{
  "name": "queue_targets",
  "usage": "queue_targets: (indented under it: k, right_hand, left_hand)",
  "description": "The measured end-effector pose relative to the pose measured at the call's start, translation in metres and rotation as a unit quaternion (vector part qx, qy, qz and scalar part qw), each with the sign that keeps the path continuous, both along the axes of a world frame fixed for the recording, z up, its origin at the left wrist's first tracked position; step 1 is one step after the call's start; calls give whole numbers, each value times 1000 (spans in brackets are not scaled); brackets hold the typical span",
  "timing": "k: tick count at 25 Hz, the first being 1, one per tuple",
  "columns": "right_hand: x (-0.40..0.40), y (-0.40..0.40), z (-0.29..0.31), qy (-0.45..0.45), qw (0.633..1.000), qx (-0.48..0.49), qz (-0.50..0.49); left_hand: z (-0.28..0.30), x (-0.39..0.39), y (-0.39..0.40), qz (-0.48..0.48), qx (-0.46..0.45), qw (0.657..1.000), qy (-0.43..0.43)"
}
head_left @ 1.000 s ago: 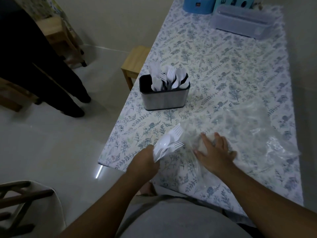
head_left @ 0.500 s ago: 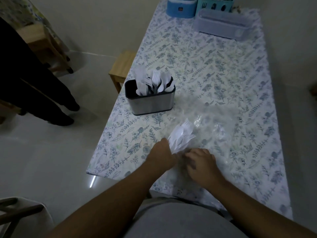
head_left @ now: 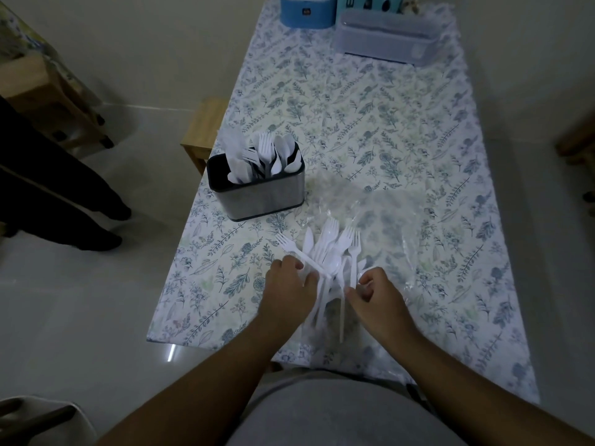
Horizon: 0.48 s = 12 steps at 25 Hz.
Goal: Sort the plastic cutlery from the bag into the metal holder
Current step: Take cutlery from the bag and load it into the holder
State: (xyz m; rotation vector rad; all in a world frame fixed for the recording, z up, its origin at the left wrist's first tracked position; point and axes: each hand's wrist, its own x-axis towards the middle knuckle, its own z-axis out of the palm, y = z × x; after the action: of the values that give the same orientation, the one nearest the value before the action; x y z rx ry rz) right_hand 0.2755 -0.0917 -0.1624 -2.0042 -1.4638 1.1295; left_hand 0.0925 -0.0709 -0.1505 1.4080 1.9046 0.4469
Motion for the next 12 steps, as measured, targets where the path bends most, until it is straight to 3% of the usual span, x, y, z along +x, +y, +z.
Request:
queue_targets:
  k: [5,7,12]
  right_hand:
    - [-5,0,2,-75,996,-35,44]
    - [-3,-1,0,-66,996,-55,35]
    - [9,-7,0,-37,998,-3,-40]
  left_hand:
    - [3,-4,33,104,-80,988,-84]
    - [2,-9,40,125,-98,980,-120]
    - [2,-29,18,43,-71,995,-54]
